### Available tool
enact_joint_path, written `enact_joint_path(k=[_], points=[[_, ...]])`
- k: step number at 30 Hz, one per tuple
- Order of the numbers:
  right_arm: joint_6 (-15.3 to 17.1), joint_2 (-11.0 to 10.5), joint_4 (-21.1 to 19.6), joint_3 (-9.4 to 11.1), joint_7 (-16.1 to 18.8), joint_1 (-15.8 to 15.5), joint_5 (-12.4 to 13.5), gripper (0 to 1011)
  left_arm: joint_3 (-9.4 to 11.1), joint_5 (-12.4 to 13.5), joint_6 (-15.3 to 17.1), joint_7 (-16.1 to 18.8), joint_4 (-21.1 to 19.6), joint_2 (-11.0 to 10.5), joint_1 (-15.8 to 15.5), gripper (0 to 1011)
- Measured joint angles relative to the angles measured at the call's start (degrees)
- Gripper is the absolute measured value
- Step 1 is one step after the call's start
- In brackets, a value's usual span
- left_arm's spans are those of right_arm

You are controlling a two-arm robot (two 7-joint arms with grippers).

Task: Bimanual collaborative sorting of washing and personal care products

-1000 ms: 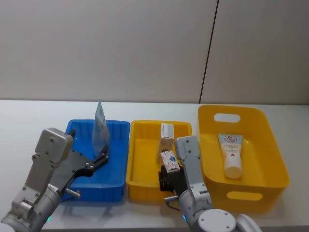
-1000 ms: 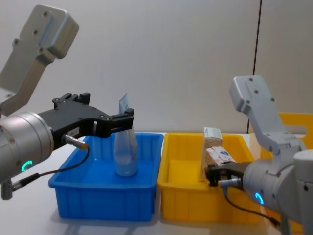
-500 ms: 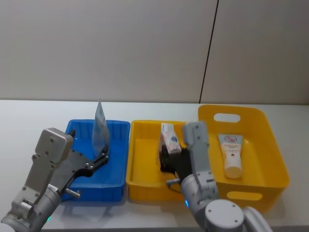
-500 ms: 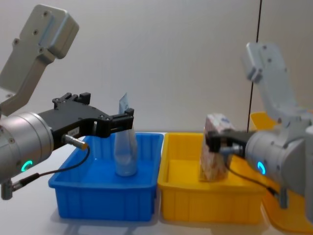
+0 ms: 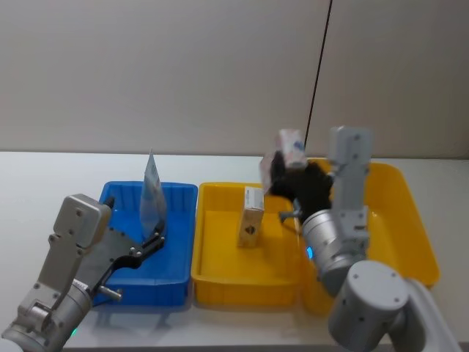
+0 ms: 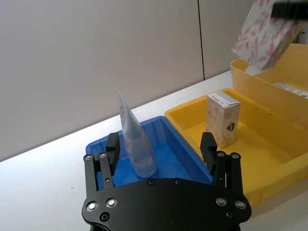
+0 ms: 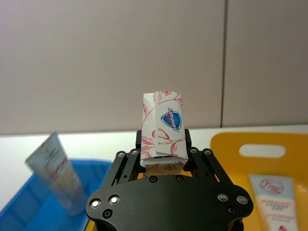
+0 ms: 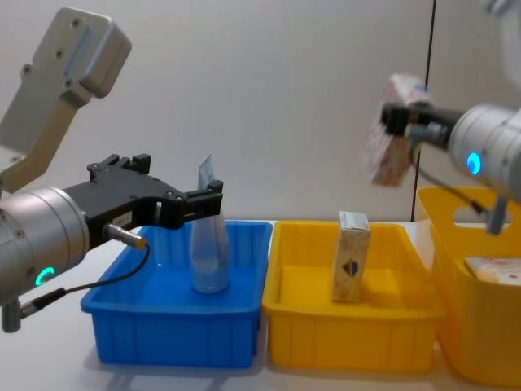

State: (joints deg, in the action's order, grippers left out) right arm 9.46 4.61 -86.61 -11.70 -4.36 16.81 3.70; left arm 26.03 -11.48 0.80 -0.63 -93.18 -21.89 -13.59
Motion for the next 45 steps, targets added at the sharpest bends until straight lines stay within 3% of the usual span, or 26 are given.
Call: enact_joint_path(k=[9, 19, 34, 45], points=[[-0.7, 0.2, -2.9, 4.9, -1.8, 0.9, 1.3, 364, 0.0, 0.0, 0.0, 0.0, 0.0, 0.0, 0.0, 1001], [3.8, -1.1, -6.3, 8.8, -3.6, -0.8, 1.0, 364, 0.0, 0.0, 0.0, 0.0, 0.0, 0.0, 0.0, 1001], [14.3, -4.5, -9.6, 10.3, -3.6, -4.1, -1.6, 364, 0.0, 0.0, 0.0, 0.0, 0.0, 0.0, 0.0, 1001], [18.3, -5.7, -8.3, 10.4, -4.1, -4.5, -3.9, 364, 0.0, 0.0, 0.0, 0.0, 0.0, 0.0, 0.0, 1001]])
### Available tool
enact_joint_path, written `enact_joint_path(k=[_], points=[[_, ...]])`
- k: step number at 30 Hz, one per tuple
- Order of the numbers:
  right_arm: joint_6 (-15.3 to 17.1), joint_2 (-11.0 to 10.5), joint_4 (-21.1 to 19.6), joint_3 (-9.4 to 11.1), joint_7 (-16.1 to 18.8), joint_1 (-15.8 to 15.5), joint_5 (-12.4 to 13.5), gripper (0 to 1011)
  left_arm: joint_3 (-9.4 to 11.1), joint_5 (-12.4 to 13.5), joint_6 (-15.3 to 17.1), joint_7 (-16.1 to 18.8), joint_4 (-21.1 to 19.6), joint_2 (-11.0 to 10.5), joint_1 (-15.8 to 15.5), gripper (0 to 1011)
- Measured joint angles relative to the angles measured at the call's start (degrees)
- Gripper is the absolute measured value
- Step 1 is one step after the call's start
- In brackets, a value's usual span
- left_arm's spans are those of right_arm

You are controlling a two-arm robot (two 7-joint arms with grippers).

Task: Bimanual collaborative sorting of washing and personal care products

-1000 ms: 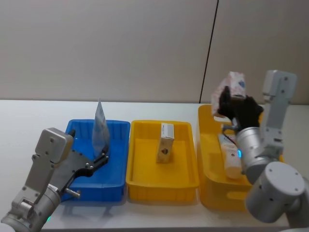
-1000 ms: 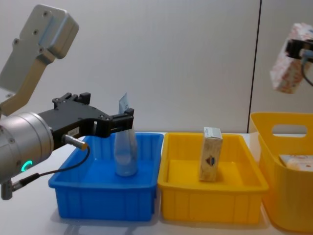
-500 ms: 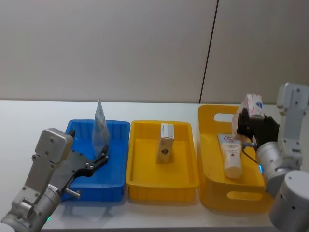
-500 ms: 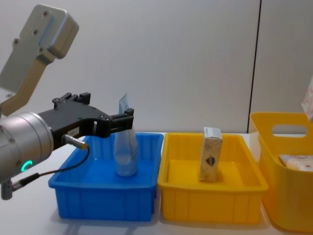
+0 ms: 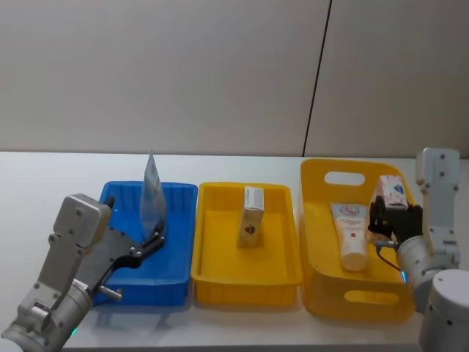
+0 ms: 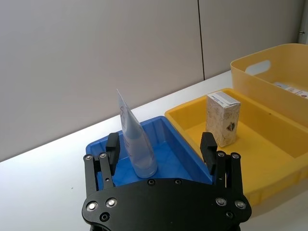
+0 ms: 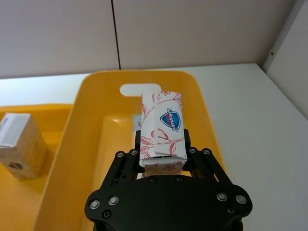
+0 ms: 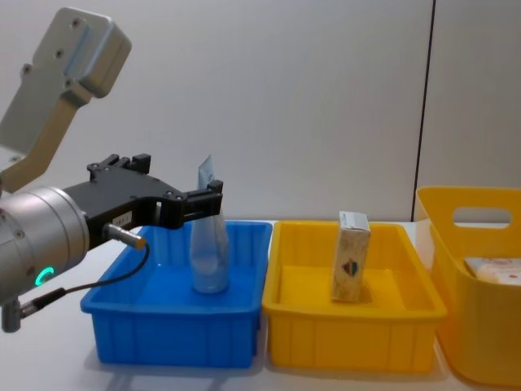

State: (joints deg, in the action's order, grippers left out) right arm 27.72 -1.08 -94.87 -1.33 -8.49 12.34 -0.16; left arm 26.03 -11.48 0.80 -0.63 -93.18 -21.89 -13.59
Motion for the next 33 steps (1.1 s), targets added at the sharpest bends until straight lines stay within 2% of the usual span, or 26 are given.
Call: enact_joint_path(k=[11, 16, 17, 20, 21, 26, 27, 30, 33], points=[[1.6, -0.5, 0.9, 0.1, -0.4, 0.0, -1.0, 371, 0.0, 0.0, 0.0, 0.0, 0.0, 0.0, 0.0, 1001], [2.1, -0.6, 1.1, 0.1, -0.6, -0.1, -1.3, 542, 0.0, 0.0, 0.0, 0.0, 0.0, 0.0, 0.0, 1001], [2.1, -0.7, 1.2, 0.1, -0.6, -0.1, -1.4, 604, 0.0, 0.0, 0.0, 0.0, 0.0, 0.0, 0.0, 1001], [2.3, -0.7, 1.3, 0.1, -0.6, -0.1, -1.4, 664, 0.0, 0.0, 0.0, 0.0, 0.0, 0.0, 0.0, 1001], [2.4, -0.7, 1.3, 0.1, -0.6, -0.1, -1.5, 726, 0.0, 0.0, 0.0, 0.0, 0.0, 0.0, 0.0, 1001], [2.5, -0.8, 1.4, 0.1, -0.7, -0.1, -1.6, 881, 0.0, 0.0, 0.0, 0.0, 0.0, 0.0, 0.0, 1001], [2.5, -0.8, 1.4, 0.1, -0.7, -0.1, -1.6, 881, 0.0, 0.0, 0.0, 0.0, 0.0, 0.0, 0.0, 1001], [2.2, -0.7, 1.3, 0.3, -0.5, -0.2, -1.5, 977, 0.0, 0.0, 0.0, 0.0, 0.0, 0.0, 0.0, 1001], [1.6, -0.6, 1.0, 0.5, -0.2, -0.4, -1.3, 1003, 0.0, 0.0, 0.0, 0.0, 0.0, 0.0, 0.0, 1001]])
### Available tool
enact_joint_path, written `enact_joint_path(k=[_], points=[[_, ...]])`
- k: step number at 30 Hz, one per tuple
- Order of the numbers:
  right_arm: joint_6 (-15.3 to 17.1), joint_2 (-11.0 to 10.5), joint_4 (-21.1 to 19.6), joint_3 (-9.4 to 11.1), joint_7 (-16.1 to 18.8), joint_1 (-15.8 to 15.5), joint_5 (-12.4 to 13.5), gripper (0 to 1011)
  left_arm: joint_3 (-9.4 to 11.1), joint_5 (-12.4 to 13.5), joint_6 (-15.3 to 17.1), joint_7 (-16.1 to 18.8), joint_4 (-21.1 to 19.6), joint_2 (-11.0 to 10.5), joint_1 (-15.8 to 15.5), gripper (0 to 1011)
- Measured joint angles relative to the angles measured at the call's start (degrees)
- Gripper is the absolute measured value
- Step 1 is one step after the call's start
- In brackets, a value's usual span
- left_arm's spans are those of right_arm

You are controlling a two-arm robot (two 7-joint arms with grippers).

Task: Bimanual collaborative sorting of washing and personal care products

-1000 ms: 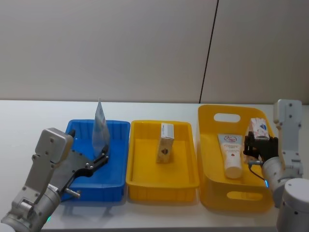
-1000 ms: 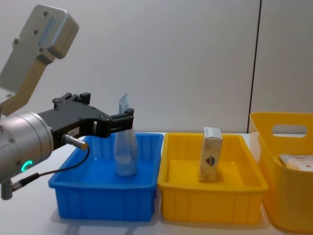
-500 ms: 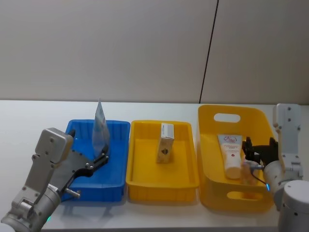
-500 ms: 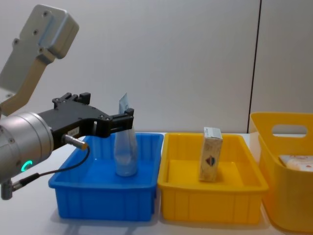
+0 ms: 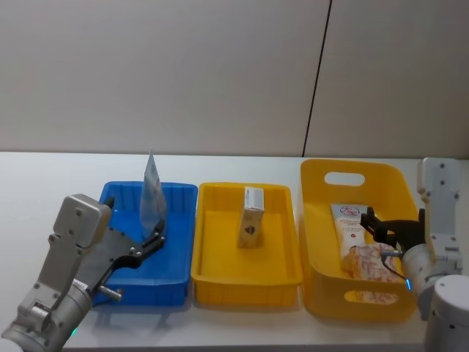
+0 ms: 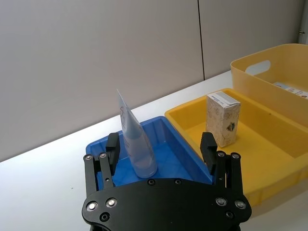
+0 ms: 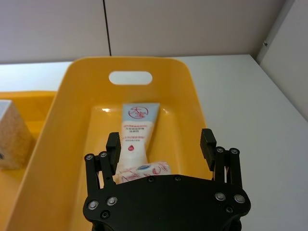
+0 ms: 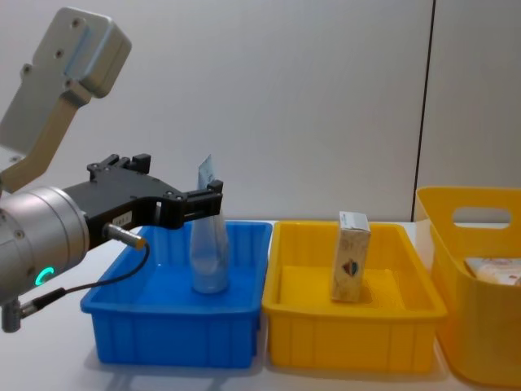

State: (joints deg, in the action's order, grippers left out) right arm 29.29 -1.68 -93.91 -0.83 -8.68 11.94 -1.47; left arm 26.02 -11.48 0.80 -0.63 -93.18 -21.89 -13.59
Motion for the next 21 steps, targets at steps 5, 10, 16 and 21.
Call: enact_joint_path(k=[5, 10, 16, 21], points=[[-2.2, 0.4, -1.0, 0.7, 1.3, -0.5, 1.3, 1003, 0.0, 0.0, 0.0, 0.0, 0.0, 0.0, 0.0, 1001], [-4.8, 0.9, -2.4, 1.7, 3.0, -1.1, 3.2, 1003, 0.0, 0.0, 0.0, 0.0, 0.0, 0.0, 0.0, 1001], [-7.9, 1.6, -4.2, 3.1, 5.3, -1.7, 5.8, 1003, 0.0, 0.0, 0.0, 0.0, 0.0, 0.0, 0.0, 1001], [-9.3, 2.0, -5.2, 3.8, 6.6, -2.0, 7.4, 1003, 0.0, 0.0, 0.0, 0.0, 0.0, 0.0, 0.0, 1001]])
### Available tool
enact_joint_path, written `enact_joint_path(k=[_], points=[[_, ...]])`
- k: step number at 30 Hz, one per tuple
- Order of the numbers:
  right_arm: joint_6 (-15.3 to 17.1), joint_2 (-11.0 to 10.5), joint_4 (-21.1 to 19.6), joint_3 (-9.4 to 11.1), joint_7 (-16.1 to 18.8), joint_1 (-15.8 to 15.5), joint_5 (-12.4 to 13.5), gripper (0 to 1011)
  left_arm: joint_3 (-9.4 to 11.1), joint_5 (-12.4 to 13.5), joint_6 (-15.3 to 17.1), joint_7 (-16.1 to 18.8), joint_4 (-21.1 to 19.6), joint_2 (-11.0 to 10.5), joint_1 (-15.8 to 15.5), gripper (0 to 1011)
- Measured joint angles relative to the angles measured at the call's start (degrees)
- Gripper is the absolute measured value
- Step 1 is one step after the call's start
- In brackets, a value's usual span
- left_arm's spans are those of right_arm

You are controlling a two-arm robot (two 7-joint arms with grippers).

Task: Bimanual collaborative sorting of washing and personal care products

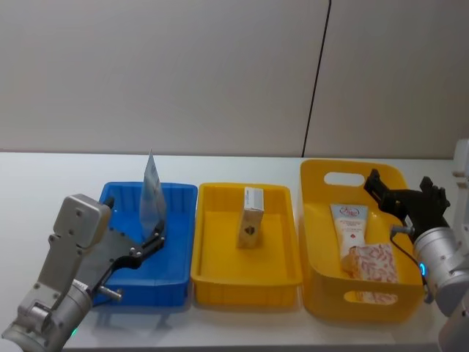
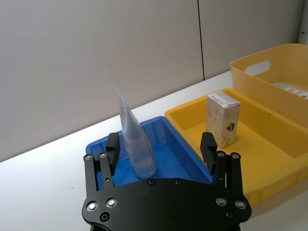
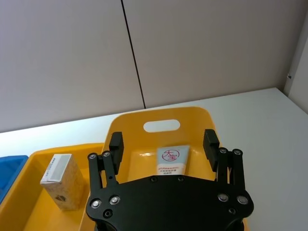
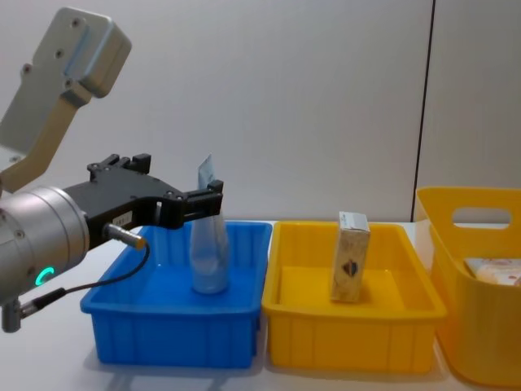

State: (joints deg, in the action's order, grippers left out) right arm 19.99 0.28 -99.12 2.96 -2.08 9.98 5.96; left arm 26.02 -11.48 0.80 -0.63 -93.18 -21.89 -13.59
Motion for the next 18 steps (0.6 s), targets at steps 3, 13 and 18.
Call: enact_joint_path(k=[3, 13, 18], points=[[0.0, -0.1, 0.0, -0.1, 0.0, 0.0, 0.0, 1003, 0.0, 0.0, 0.0, 0.0, 0.0, 0.0, 0.0, 1001], [-2.7, -3.0, -0.3, -2.5, 0.9, -1.7, 1.6, 1003, 0.0, 0.0, 0.0, 0.0, 0.0, 0.0, 0.0, 1001], [-5.4, -5.9, -0.6, -4.9, 1.8, -3.3, 3.1, 1003, 0.0, 0.0, 0.0, 0.0, 0.0, 0.0, 0.0, 1001]])
